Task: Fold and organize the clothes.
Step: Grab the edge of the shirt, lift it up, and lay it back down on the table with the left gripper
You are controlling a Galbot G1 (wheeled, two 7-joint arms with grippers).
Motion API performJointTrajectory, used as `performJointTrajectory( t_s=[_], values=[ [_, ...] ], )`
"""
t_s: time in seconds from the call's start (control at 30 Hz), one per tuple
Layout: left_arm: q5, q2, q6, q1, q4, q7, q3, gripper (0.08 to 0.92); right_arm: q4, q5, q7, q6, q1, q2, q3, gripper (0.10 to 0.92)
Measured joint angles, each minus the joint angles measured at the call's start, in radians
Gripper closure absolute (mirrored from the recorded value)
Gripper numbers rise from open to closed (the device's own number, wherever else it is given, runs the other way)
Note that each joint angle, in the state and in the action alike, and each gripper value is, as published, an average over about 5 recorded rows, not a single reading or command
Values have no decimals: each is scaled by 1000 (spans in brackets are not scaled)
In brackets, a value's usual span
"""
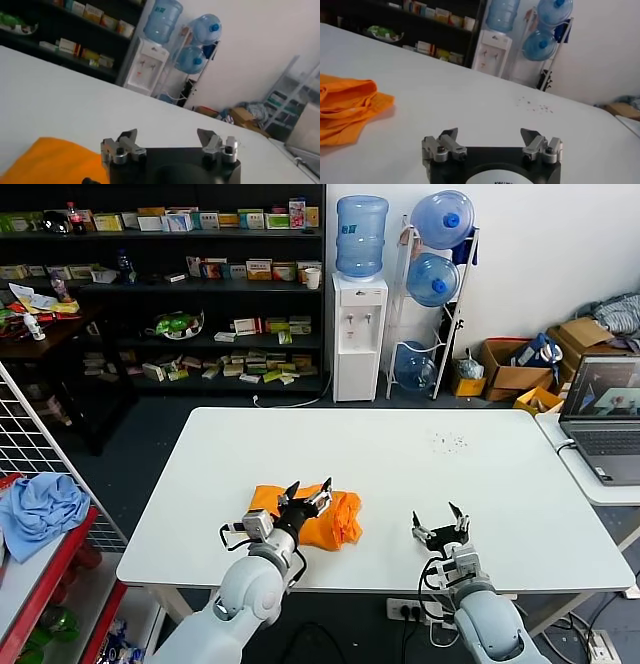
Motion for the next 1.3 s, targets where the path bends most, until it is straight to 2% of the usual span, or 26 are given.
performJointTrajectory(
  t_s=[0.27, 0.5, 0.8, 1.23, 1.3],
  values=[
    [-18, 147, 91, 17, 15, 136, -70, 177, -4, -1, -24, 8, -2, -8, -7, 203],
    [-24, 217, 152, -8, 84, 259, -112, 177, -5, 1, -35, 13, -12, -17, 3, 203],
    [-29, 240, 203, -59, 190, 371, -117, 177, -2, 5, -39, 12, -19, -25, 19, 203],
    [-17, 241, 240, -88, 274, 421, -120, 178, 7, 5, -40, 7, -19, -24, 21, 203],
    [-16, 241, 243, -88, 277, 425, -121, 202, 9, 5, -39, 6, -19, -23, 20, 203]
  ],
)
